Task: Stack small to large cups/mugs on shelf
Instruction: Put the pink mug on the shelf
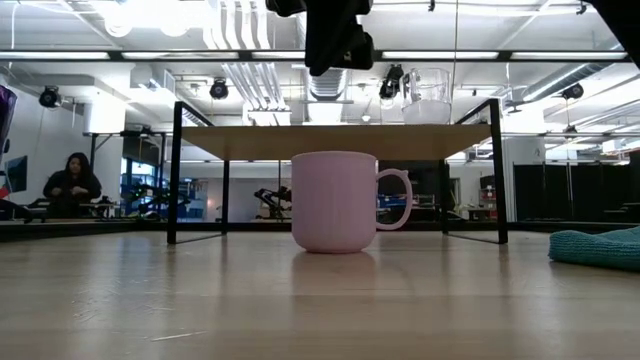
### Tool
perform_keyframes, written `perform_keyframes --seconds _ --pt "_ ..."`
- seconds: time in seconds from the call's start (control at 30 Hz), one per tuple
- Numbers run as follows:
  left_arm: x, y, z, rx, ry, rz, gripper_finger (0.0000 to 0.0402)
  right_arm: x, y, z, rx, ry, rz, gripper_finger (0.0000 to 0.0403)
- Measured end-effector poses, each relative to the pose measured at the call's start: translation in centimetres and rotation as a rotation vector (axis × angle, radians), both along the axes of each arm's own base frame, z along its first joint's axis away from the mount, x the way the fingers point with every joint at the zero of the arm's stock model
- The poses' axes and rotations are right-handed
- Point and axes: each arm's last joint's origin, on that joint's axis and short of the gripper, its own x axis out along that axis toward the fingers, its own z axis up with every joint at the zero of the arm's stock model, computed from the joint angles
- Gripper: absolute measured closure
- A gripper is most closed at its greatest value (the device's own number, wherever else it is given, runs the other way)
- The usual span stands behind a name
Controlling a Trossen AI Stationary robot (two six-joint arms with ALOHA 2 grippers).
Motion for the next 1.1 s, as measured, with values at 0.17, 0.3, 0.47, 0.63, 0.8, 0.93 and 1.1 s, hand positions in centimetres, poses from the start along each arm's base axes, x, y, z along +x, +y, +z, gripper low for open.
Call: perform_keyframes --seconds 0.17,0.3,0.47,0.63,0.8,0.93,1.1 --pt "0.0 0.0 0.0 0.0 0.0 0.0 0.0372 0.11 -0.16 0.0 -0.005 -0.012 0.011 0.0353" --pt "0.0 0.0 0.0 0.0 0.0 0.0 0.0372 0.12 -0.16 -0.01 -0.008 -0.012 0.011 0.0353" --pt "0.0 0.0 0.0 0.0 0.0 0.0 0.0372 0.18 -0.15 0.01 -0.011 -0.021 0.02 0.0353" --pt "0.0 0.0 0.0 0.0 0.0 0.0 0.0372 0.39 -0.32 0.07 -0.035 -0.046 0.017 0.0353" --pt "0.0 0.0 0.0 0.0 0.0 0.0 0.0372 0.56 -0.36 0.18 -0.038 -0.066 0.007 0.0353" --pt "0.01 0.0 0.0 0.0 0.001 0.0 0.0372 0.5 -0.42 0.41 -0.033 -0.069 -0.012 0.0353" --pt "0.01 0.0 0.0 0.0 0.001 0.0 0.0372 0.48 -0.42 0.45 -0.037 -0.071 -0.001 0.0353"
